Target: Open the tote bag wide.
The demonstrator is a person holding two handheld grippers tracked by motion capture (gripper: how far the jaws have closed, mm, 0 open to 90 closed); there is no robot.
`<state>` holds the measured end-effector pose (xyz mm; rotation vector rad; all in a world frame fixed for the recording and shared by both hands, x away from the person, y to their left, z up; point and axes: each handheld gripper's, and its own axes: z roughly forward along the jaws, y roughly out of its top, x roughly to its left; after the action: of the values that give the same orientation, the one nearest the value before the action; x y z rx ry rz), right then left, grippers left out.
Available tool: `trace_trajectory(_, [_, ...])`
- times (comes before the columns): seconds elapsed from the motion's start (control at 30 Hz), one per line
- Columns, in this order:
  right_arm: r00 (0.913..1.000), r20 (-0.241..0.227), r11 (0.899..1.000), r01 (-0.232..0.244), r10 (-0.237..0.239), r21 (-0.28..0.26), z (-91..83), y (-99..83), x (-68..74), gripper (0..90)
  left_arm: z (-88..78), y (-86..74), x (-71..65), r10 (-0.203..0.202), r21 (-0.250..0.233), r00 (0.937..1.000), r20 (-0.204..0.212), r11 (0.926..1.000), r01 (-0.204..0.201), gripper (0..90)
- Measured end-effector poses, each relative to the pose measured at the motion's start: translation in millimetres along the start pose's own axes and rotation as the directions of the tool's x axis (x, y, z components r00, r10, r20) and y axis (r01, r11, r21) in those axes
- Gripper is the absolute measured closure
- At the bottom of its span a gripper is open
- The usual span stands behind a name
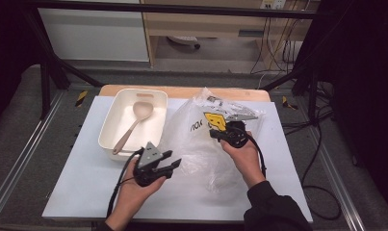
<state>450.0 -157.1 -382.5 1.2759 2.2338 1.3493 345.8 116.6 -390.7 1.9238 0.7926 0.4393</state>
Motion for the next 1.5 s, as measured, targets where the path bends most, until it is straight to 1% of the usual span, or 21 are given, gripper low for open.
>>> trace_trajectory(0.03, [1.0,0.003,1.0,0.009,-0.009,0.004,1.1,-0.6,0.5,90.0,8.2,-1.2,-3.1,0.007,0.009,1.0,0.007,0.9999,-0.007,61.1])
trace_trajectory(0.07, [1.0,0.002,1.0,0.003,-0.003,0.004,1.4,-1.1,1.3,90.0,16.9,-3.0,-5.0,0.009,0.029,0.9999,0.008,0.9995,-0.009,65.0])
trace_trajectory(0.13, [1.0,-0.003,1.0,0.0,0.0,0.004,2.2,-2.1,2.3,90.0,34.6,-7.8,-6.2,-0.011,0.068,0.9993,0.037,0.9976,0.008,72.8])
trace_trajectory(0.17, [1.0,-0.002,1.0,0.004,-0.004,0.005,2.8,-2.5,3.0,90.0,43.3,-10.2,-6.5,-0.014,0.085,0.999,0.042,0.9963,0.01,76.9])
trace_trajectory(0.23, [0.9999,-0.004,1.0,0.013,-0.013,0.01,3.6,-2.6,4.8,90.0,59.0,-13.6,-6.5,-0.01,0.113,0.9993,0.035,0.9936,0.006,80.9])
trace_trajectory(0.27, [0.9999,-0.005,1.0,0.014,-0.014,0.012,4.2,-2.7,5.1,90.0,67.8,-15.0,-5.1,-0.016,0.123,0.9995,0.026,0.9923,0.013,82.7])
trace_trajectory(0.33, [0.9998,-0.004,1.0,0.017,-0.017,0.018,4.9,-2.5,5.2,90.0,78.4,-16.6,-1.4,-0.039,0.133,0.9989,0.024,0.9904,0.036,87.2])
trace_trajectory(0.37, [0.9999,-0.005,1.0,0.017,-0.016,0.018,5.2,-2.4,5.2,90.0,83.1,-17.7,-0.2,-0.033,0.134,0.9994,0.012,0.9905,0.031,89.0])
trace_trajectory(0.4, [0.9998,-0.006,1.0,0.019,-0.019,0.016,5.3,-2.4,5.3,90.0,87.8,-18.7,0.8,-0.038,0.141,0.9992,0.009,0.9893,0.036,90.0])
trace_trajectory(0.43, [0.9997,-0.008,1.0,0.022,-0.022,0.014,5.2,-2.5,5.5,90.0,91.7,-19.4,1.3,-0.055,0.147,0.9983,0.019,0.9878,0.051,90.0])
trace_trajectory(0.5, [0.9997,-0.015,1.0,0.022,-0.022,0.01,4.6,-3.0,6.2,90.0,98.1,-19.3,-0.4,-0.042,0.156,0.999,0.013,0.9869,0.04,90.0])
trace_trajectory(0.6, [0.9995,-0.016,1.0,0.029,-0.029,0.008,3.0,-2.9,6.2,90.0,105.3,-18.3,-4.2,-0.004,0.164,1.0,0.001,0.9864,0.004,90.0])
trace_trajectory(0.67, [0.9996,-0.014,1.0,0.026,-0.026,0.007,1.9,-2.0,6.3,90.0,109.5,-18.9,-4.2,0.0,0.176,1.0,-0.006,0.9843,0.001,90.0])
trace_trajectory(0.7, [0.9995,-0.014,1.0,0.028,-0.028,0.005,1.4,-1.5,6.1,90.0,111.2,-18.6,-3.6,-0.007,0.191,0.9999,-0.01,0.9815,0.009,90.0])
trace_trajectory(0.77, [0.9995,-0.017,1.0,0.026,-0.026,0.005,0.8,-0.5,5.4,90.0,112.5,-18.1,-1.6,-0.018,0.199,0.9997,-0.017,0.9797,0.021,90.0])
trace_trajectory(0.83, [0.9995,-0.016,1.0,0.028,-0.028,0.001,0.7,0.7,4.6,90.0,114.1,-17.9,-0.6,-0.024,0.214,0.9997,-0.008,0.9764,0.025,90.0])
trace_trajectory(0.97, [0.9994,-0.015,1.0,0.03,-0.03,0.001,-0.1,5.4,3.2,90.0,114.4,-18.1,-0.4,-0.027,0.215,0.9996,-0.008,0.9762,0.028,90.0])
trace_trajectory(1.07, [0.9994,-0.007,0.999,0.034,-0.034,-0.001,-2.5,11.6,1.8,90.0,114.6,-18.2,-1.3,-0.02,0.216,0.9997,-0.013,0.9762,0.022,90.0])
trace_trajectory(1.17, [0.9996,-0.001,1.0,0.03,-0.03,-0.004,-5.9,19.2,1.1,90.0,114.7,-18.2,-2.9,-0.006,0.216,0.9998,-0.018,0.9764,0.01,90.0])
trace_trajectory(1.3, [0.9995,0.005,0.999,0.032,-0.032,-0.009,-9.7,30.2,-1.4,90.0,114.8,-18.2,-3.1,-0.005,0.216,0.9998,-0.02,0.9763,0.009,90.0])
trace_trajectory(1.5, [0.9998,0.013,0.999,0.016,-0.016,-0.037,-17.8,49.3,-6.1,90.0,114.8,-18.3,-3.9,0.006,0.217,0.9997,-0.025,0.9762,-0.001,90.0])
